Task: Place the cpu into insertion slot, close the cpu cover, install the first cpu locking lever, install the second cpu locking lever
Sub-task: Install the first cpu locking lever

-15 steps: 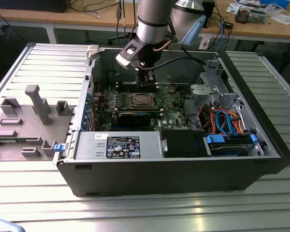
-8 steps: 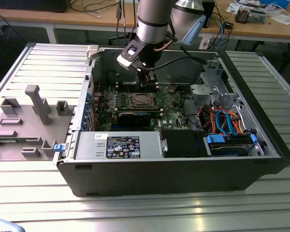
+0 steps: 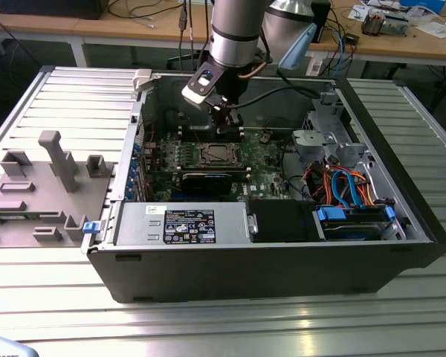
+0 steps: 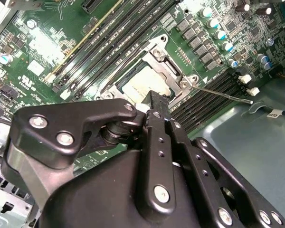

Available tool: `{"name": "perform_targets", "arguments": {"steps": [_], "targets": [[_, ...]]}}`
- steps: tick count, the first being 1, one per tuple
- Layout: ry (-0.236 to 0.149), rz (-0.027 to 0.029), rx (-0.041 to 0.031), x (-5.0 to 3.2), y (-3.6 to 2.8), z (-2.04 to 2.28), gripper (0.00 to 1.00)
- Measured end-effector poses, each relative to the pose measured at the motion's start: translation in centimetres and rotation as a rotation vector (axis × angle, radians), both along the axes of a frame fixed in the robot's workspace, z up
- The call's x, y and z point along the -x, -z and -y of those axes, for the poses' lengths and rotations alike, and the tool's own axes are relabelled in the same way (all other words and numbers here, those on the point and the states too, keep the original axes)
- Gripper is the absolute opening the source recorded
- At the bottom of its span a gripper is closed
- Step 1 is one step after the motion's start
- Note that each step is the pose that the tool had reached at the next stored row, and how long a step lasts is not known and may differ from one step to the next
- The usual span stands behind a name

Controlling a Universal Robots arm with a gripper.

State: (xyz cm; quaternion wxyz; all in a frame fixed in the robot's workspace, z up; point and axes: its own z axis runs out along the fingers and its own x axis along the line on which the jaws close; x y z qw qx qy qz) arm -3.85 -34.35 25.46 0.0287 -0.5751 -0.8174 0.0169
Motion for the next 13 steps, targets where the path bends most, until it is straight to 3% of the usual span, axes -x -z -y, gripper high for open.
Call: {"name": "perform_targets", "arguments": {"steps": [13], "targets": [[-0.069,0.0000,0.0000,0.00,0.00,0.00,0.11]]}}
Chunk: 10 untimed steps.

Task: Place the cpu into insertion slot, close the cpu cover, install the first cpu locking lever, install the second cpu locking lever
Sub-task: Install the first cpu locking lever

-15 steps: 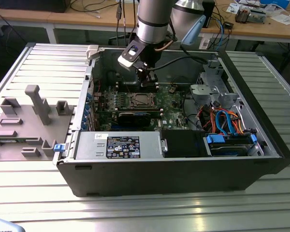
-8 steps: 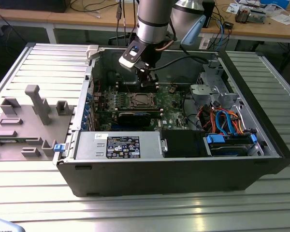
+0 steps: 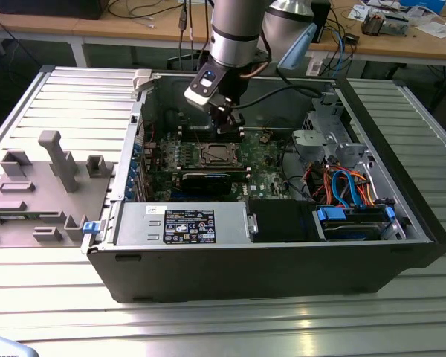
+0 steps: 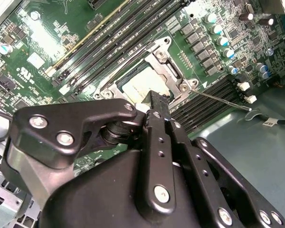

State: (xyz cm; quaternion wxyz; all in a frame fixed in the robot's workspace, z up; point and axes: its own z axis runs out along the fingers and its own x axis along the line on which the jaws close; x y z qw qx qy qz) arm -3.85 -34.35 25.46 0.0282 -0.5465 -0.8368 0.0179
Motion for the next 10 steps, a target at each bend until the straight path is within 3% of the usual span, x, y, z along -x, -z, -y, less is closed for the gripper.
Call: {"name": "perform_targets", "arguments": {"steps": [10], "targets": [[-0.044,0.0000,0.0000,0.00,0.00,0.00,0.11]]}}
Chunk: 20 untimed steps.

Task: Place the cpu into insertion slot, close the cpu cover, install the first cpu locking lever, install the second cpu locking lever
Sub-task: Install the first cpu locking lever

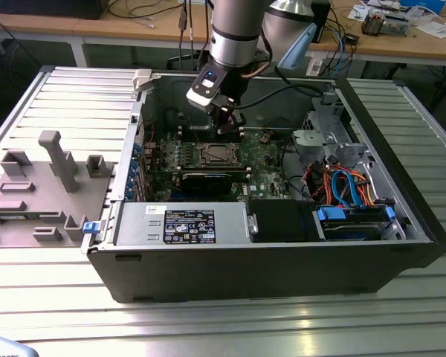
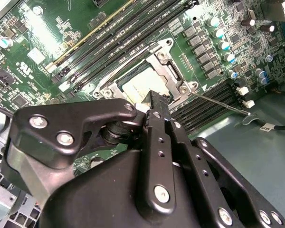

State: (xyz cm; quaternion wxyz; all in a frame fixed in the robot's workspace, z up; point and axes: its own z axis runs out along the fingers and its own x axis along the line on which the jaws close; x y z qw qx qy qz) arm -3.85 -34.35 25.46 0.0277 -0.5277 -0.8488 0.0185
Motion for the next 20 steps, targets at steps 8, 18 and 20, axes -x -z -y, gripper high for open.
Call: {"name": "perform_targets", "arguments": {"steps": [8,18,20], "targets": [[-0.044,0.0000,0.0001,0.00,0.00,0.00,0.11],[-0.081,-0.0001,0.0001,0.00,0.00,0.00,0.11],[-0.088,0.0000,0.0000,0.00,0.00,0.00,0.11]]}}
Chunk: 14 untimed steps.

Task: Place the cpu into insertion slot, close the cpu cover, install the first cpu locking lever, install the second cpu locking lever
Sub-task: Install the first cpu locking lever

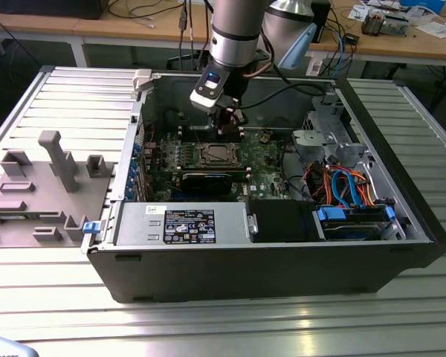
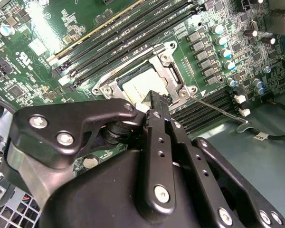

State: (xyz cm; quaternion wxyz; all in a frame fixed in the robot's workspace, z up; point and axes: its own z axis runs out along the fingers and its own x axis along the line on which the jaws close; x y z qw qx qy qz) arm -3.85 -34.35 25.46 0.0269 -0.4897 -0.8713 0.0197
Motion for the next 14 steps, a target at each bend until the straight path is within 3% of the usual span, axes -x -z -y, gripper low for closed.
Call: {"name": "perform_targets", "arguments": {"steps": [14], "targets": [[-0.063,0.0000,0.0000,0.00,0.00,0.00,0.11]]}}
